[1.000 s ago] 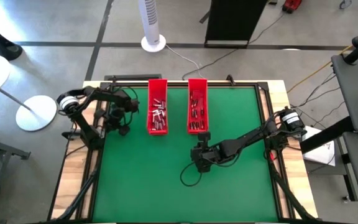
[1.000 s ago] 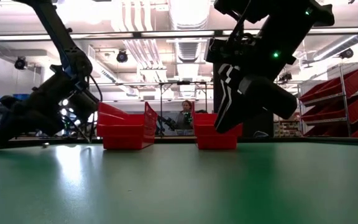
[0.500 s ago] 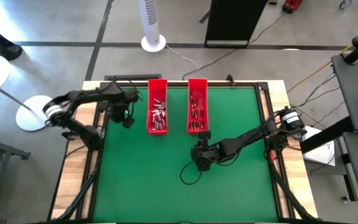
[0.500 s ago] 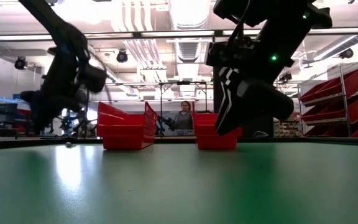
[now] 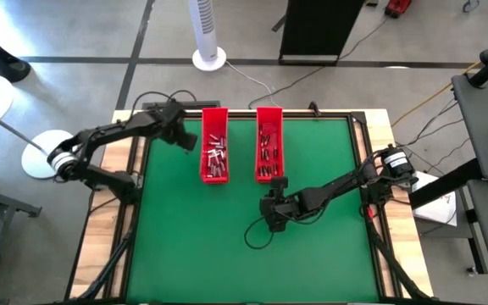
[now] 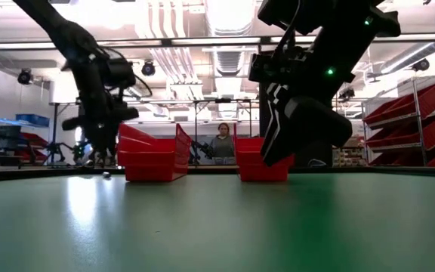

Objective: Sort batteries
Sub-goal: Put the silver battery into the left red bin

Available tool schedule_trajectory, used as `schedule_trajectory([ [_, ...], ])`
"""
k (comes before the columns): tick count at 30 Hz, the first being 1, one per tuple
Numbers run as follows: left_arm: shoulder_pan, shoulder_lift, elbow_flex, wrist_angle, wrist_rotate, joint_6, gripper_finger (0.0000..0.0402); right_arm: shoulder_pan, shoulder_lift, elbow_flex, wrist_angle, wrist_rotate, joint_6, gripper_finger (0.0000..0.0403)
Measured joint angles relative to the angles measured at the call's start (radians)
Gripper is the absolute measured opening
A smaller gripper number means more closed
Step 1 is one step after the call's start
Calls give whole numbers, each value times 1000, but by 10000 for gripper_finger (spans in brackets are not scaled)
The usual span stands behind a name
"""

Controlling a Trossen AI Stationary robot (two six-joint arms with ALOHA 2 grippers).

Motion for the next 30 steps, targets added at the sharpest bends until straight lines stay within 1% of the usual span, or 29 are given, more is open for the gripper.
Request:
schedule_trajectory([
  [5,14,117,-1,141,15,27,182,0,0,0,-2,-1,2,156],
  [7,13,166,3,178,20,17,204,0,0,0,-3,-1,2,160],
  [9,14,205,12,181,40,11,214,0,0,-1,-3,-2,2,163],
  [13,14,257,14,181,63,-11,211,-2,0,-5,-2,-2,-4,168],
  [17,10,244,10,163,55,-44,197,-11,0,-12,12,-4,-6,168],
  [24,13,146,3,151,5,-40,168,-16,0,-16,17,-7,-6,156],
  [30,14,-5,3,185,16,-35,155,-16,0,-17,19,-7,-6,149],
])
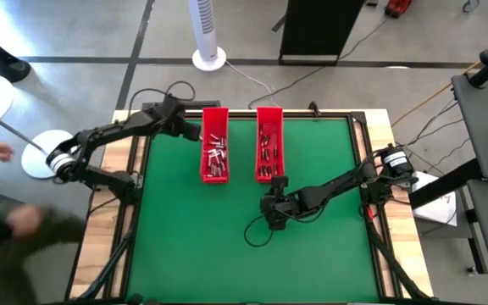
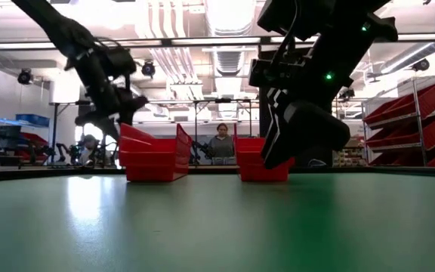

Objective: Sort batteries
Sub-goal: Put the silver battery into the left red bin

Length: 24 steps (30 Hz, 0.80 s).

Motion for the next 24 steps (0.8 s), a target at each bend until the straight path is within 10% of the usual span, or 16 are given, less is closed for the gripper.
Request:
schedule_trajectory([
  [14,78,70,-23,122,134,-144,155,-3,0,9,20,0,81,173],
  [24,91,248,-18,302,136,-90,155,4,-8,245,-324,8,418,190],
])
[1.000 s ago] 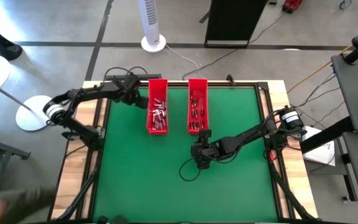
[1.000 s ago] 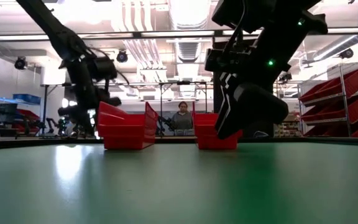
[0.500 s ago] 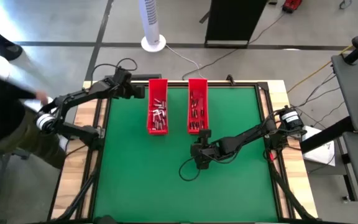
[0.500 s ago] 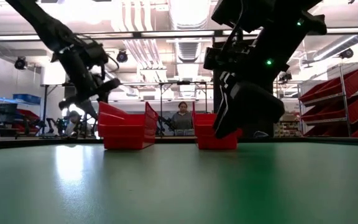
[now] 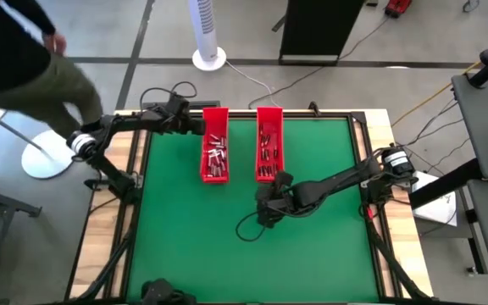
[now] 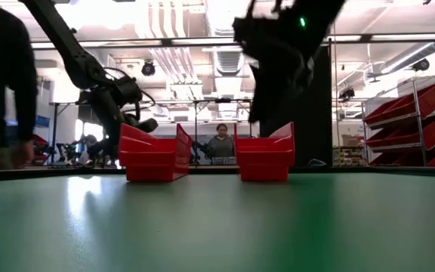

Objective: Sort batteries
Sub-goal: Put the silver battery into the left red bin

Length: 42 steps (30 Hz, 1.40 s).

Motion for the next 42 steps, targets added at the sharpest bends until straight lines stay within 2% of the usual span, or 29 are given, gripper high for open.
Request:
schedule_trajectory([
  [7,4,101,12,105,82,-25,155,10,1,152,-36,-33,23,196],
  [12,6,94,17,96,81,-21,155,15,2,212,-35,-33,22,194],
  [17,7,60,15,69,54,23,155,18,3,217,-35,-33,22,196],
  [21,9,4,10,-4,49,165,155,18,7,214,-44,-33,21,194],
  [25,15,-59,7,-80,54,425,155,18,8,202,-43,-33,20,197],
  [28,15,-83,-19,-93,62,609,155,18,8,186,-43,-33,20,199],
  [31,15,-84,-59,-55,118,735,155,18,8,165,-42,-33,21,199],
  [35,15,-79,-135,85,204,791,155,20,8,138,-43,-33,50,202],
  [38,14,-79,-186,219,209,785,157,20,8,118,-43,-33,54,206],
  [42,15,-79,-225,278,209,779,173,15,8,100,-43,-33,62,213],
])
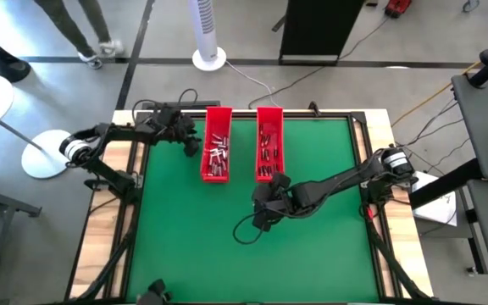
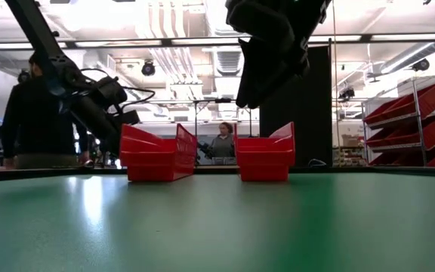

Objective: Sort batteries
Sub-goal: Put the silver battery into the left red bin

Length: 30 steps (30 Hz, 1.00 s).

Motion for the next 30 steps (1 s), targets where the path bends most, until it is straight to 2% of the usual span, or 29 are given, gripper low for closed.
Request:
schedule_trajectory([
  [6,-2,10,-6,39,0,-5,228,-22,0,-2,3,8,-1,226],
  [11,-2,61,19,83,0,-1,280,-43,0,-2,7,8,1,240],
  [15,-7,111,30,105,-13,28,307,-45,0,-2,10,8,3,250],
  [23,-34,113,34,140,-19,47,316,-52,0,-2,36,8,3,266],
  [30,-74,150,56,150,-87,52,316,-63,0,-2,52,7,3,272],
])
